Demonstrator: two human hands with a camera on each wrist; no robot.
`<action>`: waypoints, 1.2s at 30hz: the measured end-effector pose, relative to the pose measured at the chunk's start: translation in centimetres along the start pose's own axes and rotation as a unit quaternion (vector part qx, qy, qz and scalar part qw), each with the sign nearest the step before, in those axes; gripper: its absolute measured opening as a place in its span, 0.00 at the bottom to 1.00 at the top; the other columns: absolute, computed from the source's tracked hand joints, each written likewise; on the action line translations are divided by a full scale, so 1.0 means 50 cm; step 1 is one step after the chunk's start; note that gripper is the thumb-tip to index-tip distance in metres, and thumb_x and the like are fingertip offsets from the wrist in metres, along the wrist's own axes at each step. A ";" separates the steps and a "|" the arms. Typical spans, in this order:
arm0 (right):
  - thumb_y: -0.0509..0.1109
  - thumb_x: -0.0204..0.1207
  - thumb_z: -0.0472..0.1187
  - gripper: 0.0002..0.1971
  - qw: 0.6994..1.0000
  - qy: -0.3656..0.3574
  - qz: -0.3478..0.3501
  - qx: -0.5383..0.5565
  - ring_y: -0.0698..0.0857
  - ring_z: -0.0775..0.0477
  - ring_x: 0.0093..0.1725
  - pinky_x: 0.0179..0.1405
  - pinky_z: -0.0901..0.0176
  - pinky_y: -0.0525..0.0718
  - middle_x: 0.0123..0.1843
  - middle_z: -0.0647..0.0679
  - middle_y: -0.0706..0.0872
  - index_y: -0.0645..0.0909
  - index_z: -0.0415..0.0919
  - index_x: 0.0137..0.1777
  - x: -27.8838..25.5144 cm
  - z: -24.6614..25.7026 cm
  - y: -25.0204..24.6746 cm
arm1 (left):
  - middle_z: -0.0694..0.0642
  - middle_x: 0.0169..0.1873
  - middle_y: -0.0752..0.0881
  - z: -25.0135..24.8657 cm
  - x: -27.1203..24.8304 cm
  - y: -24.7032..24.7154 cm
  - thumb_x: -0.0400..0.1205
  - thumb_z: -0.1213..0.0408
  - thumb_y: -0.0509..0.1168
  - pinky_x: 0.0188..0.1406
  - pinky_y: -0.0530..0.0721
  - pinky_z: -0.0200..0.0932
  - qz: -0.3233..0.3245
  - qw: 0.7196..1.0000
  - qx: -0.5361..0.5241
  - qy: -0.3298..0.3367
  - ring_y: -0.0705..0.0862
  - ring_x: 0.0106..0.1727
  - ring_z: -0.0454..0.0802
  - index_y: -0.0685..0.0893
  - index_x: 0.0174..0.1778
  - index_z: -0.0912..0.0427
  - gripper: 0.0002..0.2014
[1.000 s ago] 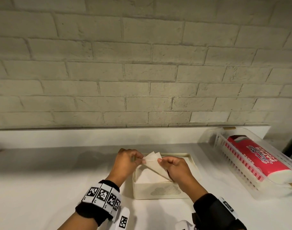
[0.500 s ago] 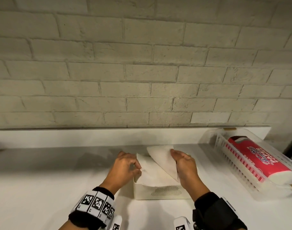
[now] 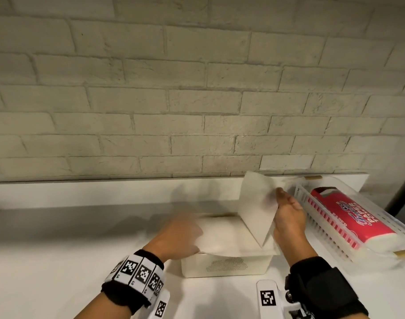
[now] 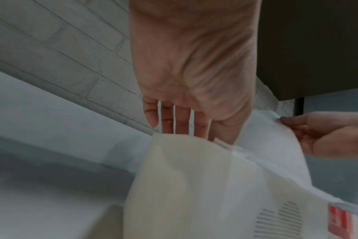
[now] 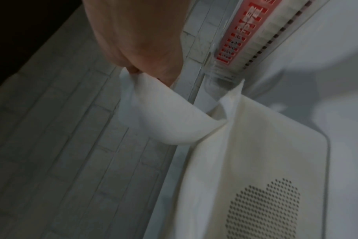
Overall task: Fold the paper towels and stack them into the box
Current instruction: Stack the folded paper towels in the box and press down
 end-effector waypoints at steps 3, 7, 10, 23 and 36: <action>0.69 0.78 0.42 0.07 1.000 -0.015 -0.016 0.021 0.83 0.42 0.57 0.68 0.45 0.78 0.47 0.47 0.87 0.81 0.48 0.37 0.011 0.023 -0.018 | 0.43 0.62 0.84 0.003 0.004 -0.004 0.76 0.56 0.67 0.70 0.67 0.41 0.002 0.999 0.039 0.005 0.71 0.69 0.47 0.83 0.63 0.45 0.18; 0.66 0.80 0.43 0.07 0.998 -0.055 -0.027 0.019 0.82 0.44 0.55 0.65 0.50 0.78 0.43 0.49 0.84 0.80 0.45 0.40 0.018 0.060 -0.019 | 0.40 0.55 0.88 0.000 0.002 -0.028 0.77 0.57 0.63 0.70 0.70 0.41 -0.040 0.997 0.058 0.017 0.80 0.60 0.41 0.86 0.58 0.44 0.15; 0.66 0.80 0.43 0.07 0.994 -0.104 -0.011 -0.007 0.82 0.46 0.54 0.62 0.54 0.79 0.47 0.48 0.85 0.82 0.40 0.50 0.009 0.082 0.002 | 0.40 0.50 0.89 -0.001 0.009 -0.059 0.78 0.56 0.65 0.66 0.74 0.41 -0.098 0.995 0.006 0.015 0.83 0.54 0.40 0.89 0.53 0.45 0.11; 0.67 0.78 0.46 0.10 0.898 -0.219 0.232 -0.303 0.83 0.64 0.33 0.35 0.67 0.78 0.36 0.58 0.89 0.90 0.46 0.48 -0.095 0.016 0.152 | 0.36 0.36 0.82 -0.113 0.054 -0.216 0.74 0.60 0.74 0.54 0.69 0.36 -0.228 0.962 -0.137 0.061 0.76 0.48 0.39 0.87 0.48 0.55 0.09; 0.68 0.76 0.51 0.09 0.878 -0.248 0.226 -0.341 0.85 0.45 0.33 0.33 0.55 0.82 0.35 0.44 0.90 0.89 0.52 0.44 -0.112 0.048 0.144 | 0.46 0.47 0.86 -0.131 0.053 -0.243 0.75 0.54 0.71 0.56 0.59 0.36 -0.166 0.985 -0.027 0.034 0.77 0.57 0.44 0.70 0.71 0.49 0.29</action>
Point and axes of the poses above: each hand's wrist, its own x-axis towards the middle knuckle, its own y-axis out of the palm, z = x × y, the point moved 6 cm from there along x, towards the middle knuckle
